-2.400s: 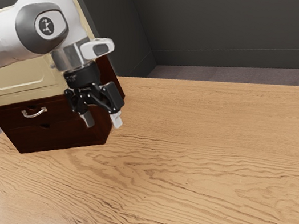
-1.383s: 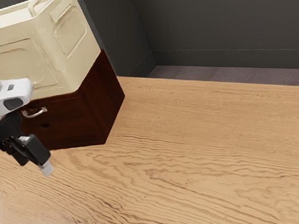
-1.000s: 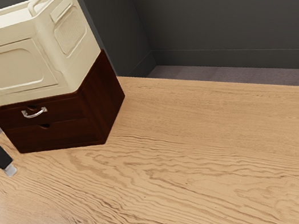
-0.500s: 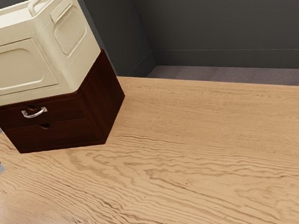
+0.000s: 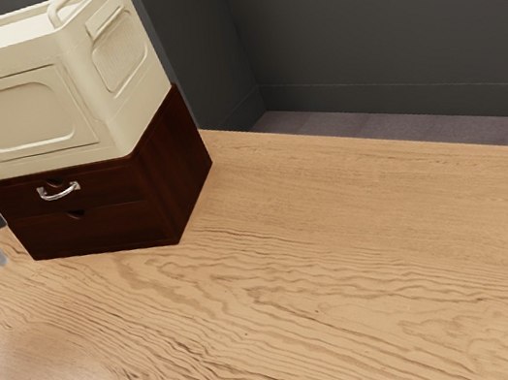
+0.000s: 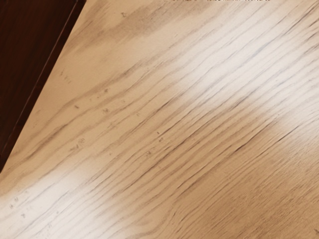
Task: Pull the drawer handle with one arm to open the drawer
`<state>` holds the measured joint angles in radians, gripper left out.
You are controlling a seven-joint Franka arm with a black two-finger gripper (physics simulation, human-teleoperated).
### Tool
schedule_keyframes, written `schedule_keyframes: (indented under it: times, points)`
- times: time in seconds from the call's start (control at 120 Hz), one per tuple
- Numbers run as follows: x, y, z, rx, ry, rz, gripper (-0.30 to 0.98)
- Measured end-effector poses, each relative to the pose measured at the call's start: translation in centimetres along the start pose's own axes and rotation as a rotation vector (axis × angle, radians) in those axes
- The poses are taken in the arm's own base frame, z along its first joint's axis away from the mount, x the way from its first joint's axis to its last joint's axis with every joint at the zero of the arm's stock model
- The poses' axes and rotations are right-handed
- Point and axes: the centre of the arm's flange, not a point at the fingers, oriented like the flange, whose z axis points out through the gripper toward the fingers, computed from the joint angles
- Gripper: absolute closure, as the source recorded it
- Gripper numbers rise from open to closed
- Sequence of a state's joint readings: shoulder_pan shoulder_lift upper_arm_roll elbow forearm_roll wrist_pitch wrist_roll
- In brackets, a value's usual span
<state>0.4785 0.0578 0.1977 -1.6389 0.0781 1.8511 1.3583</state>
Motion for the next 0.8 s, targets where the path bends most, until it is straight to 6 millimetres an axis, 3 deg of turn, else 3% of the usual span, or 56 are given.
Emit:
schedule_keyframes:
  times: [0.133,0.2,0.417,0.8]
  points:
    - [3.4,-0.6,0.1,0.012,0.018,0.097,0.00]
    - [4.2,-0.7,0.0,0.017,0.025,0.130,0.00]
    - [3.0,-1.4,0.2,0.020,0.041,0.187,0.00]
    - [2.9,-3.3,1.1,0.047,0.038,0.273,0.00]
